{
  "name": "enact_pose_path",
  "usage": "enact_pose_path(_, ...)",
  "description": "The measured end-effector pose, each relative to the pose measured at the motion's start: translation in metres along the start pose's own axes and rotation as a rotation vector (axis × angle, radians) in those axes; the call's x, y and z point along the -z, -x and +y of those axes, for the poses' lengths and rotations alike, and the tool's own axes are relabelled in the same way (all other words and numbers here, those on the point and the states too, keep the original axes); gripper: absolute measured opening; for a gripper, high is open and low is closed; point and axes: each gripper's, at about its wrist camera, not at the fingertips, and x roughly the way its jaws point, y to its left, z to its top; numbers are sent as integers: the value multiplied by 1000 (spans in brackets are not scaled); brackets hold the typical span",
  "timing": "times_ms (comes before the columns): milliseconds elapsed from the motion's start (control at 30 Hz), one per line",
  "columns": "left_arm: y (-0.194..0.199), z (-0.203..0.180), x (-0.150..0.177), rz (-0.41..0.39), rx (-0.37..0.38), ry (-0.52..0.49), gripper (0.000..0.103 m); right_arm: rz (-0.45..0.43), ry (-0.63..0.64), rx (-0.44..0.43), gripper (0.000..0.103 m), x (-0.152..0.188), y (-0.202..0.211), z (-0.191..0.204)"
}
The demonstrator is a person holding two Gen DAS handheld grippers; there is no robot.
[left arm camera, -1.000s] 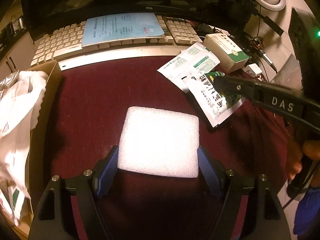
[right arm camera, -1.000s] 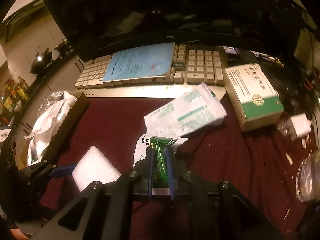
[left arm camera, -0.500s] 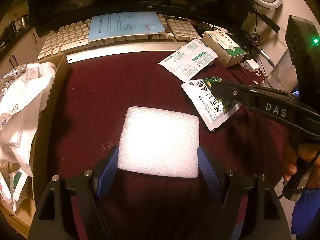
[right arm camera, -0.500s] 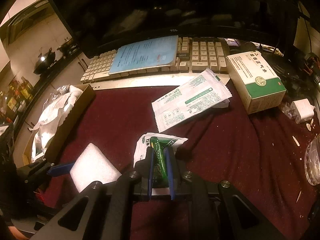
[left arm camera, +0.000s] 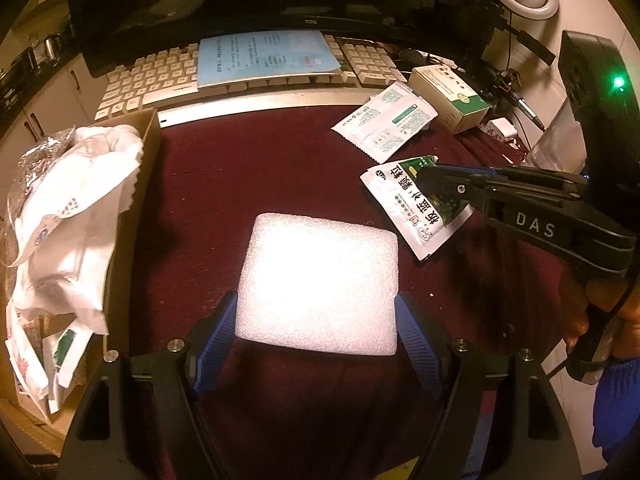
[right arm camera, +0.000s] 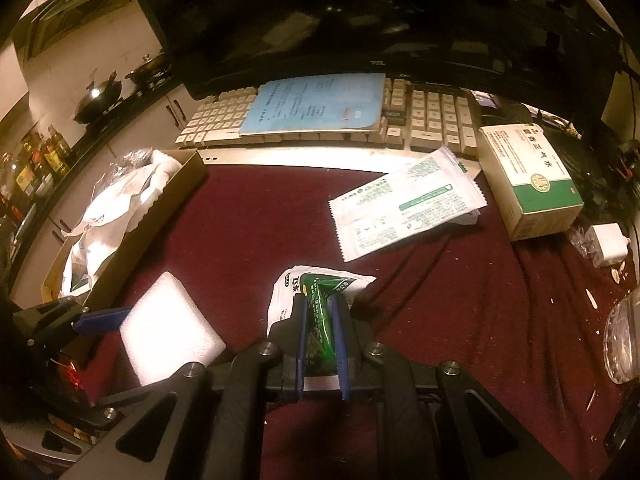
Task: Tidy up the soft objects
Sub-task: 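Carry the foam pad and green sachet over the cardboard box with both tools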
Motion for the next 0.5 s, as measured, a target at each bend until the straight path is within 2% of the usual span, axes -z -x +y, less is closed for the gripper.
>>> enact_pose_path(500,24,15,8,-9,-11,6,77,1,39,-15,13,-4,-1,19)
